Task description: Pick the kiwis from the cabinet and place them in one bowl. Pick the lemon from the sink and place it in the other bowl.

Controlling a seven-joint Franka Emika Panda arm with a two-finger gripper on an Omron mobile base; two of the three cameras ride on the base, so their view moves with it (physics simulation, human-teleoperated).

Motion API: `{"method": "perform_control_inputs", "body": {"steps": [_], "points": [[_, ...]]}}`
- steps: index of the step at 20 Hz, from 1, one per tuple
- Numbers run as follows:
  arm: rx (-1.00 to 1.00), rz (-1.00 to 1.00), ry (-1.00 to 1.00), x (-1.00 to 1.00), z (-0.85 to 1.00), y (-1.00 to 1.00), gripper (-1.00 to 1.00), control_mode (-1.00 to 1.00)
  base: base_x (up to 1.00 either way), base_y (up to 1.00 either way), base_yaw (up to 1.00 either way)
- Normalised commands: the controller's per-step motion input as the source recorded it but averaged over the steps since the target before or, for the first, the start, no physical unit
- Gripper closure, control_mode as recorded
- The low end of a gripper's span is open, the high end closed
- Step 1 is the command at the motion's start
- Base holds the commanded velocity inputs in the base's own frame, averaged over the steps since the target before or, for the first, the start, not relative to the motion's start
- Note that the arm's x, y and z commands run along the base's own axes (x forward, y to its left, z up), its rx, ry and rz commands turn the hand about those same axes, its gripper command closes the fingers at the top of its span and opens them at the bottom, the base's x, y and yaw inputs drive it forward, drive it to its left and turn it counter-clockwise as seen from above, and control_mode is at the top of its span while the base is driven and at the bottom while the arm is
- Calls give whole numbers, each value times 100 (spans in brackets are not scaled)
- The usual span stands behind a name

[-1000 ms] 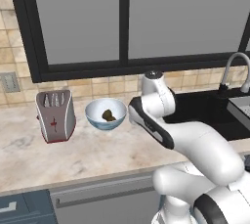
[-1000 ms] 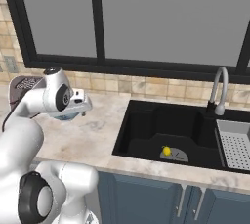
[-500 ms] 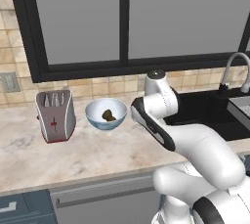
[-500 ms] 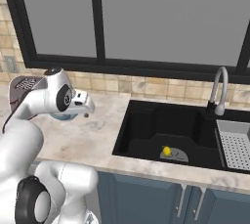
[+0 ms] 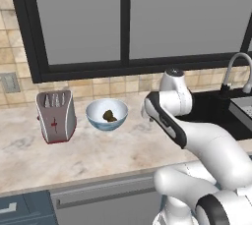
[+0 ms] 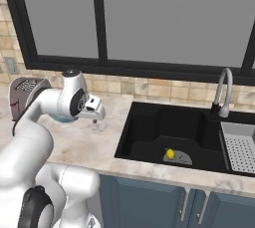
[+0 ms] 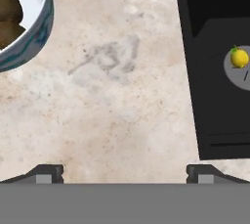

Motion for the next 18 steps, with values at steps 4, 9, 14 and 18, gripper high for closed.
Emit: {"method": "perform_control_inputs", "body": {"steps": [4, 9, 14, 18], "points": [[0, 0, 0, 0, 0, -2, -100, -100, 0, 0, 0], [0, 0, 1, 0, 0, -11, -100, -100, 0, 0, 0], [0, 0, 0, 0, 0, -7, -100, 100, 0, -6, 0], [0, 0, 0, 0, 0, 0, -100, 100, 0, -42, 0]]}}
